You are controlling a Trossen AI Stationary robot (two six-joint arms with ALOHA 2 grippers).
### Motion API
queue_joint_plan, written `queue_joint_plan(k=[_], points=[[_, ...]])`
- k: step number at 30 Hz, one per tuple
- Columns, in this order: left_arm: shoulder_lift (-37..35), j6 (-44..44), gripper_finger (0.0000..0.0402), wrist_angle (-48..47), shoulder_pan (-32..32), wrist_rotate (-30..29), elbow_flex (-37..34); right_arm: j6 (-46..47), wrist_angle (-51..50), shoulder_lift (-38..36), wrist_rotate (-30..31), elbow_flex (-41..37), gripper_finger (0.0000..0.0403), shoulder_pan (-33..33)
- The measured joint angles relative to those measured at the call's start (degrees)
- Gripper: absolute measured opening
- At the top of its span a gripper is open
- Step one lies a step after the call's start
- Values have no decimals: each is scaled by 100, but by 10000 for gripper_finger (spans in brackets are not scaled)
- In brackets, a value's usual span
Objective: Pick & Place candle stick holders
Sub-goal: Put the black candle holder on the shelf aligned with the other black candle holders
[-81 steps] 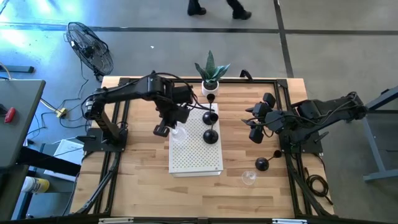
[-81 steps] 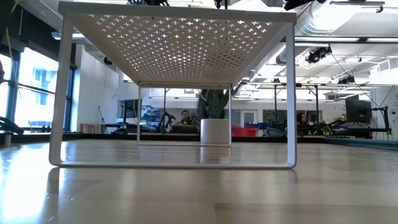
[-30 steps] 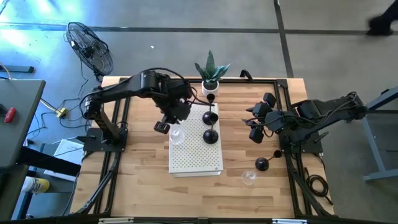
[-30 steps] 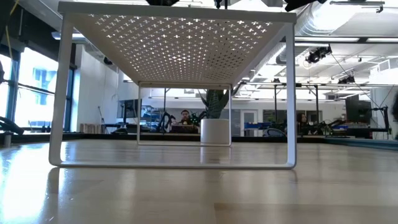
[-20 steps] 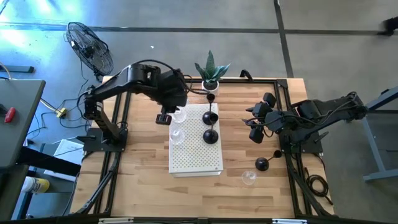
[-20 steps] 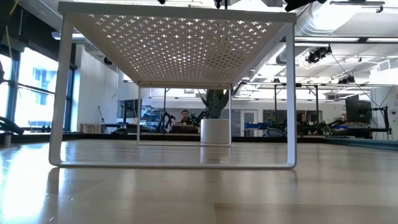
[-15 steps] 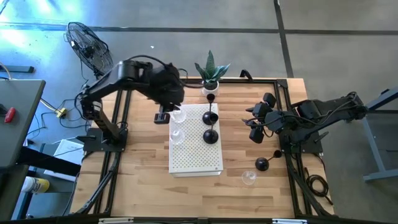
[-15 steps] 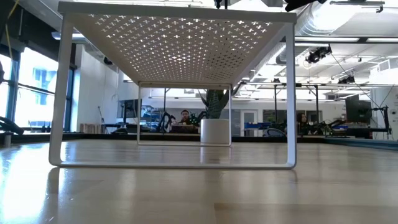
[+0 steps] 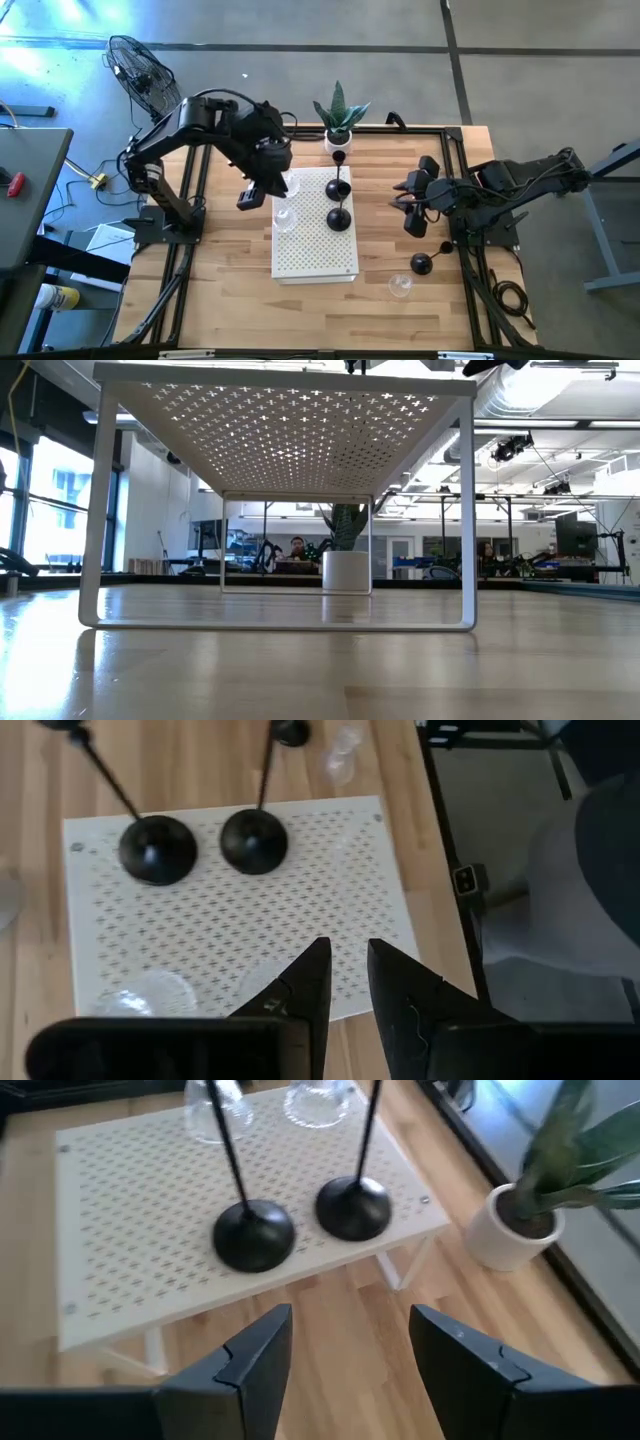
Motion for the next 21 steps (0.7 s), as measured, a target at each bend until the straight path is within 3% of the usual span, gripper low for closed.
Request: queue_joint_plan(k=[8,13,17,21], points=[[0,0,67,0,-355,-5,0,83,-359,0,-958,2,195,-2],[0,11,67,0,-487,-45,0,426,-855,-94,-631,2,195,-2],[0,11,67,0,-468,-160,-2,1228,-1201,-410,-368,7,195,-4],[0,50,67,0,-463,-177,-2,2519,-1698,-772,-854,7,195,-2]])
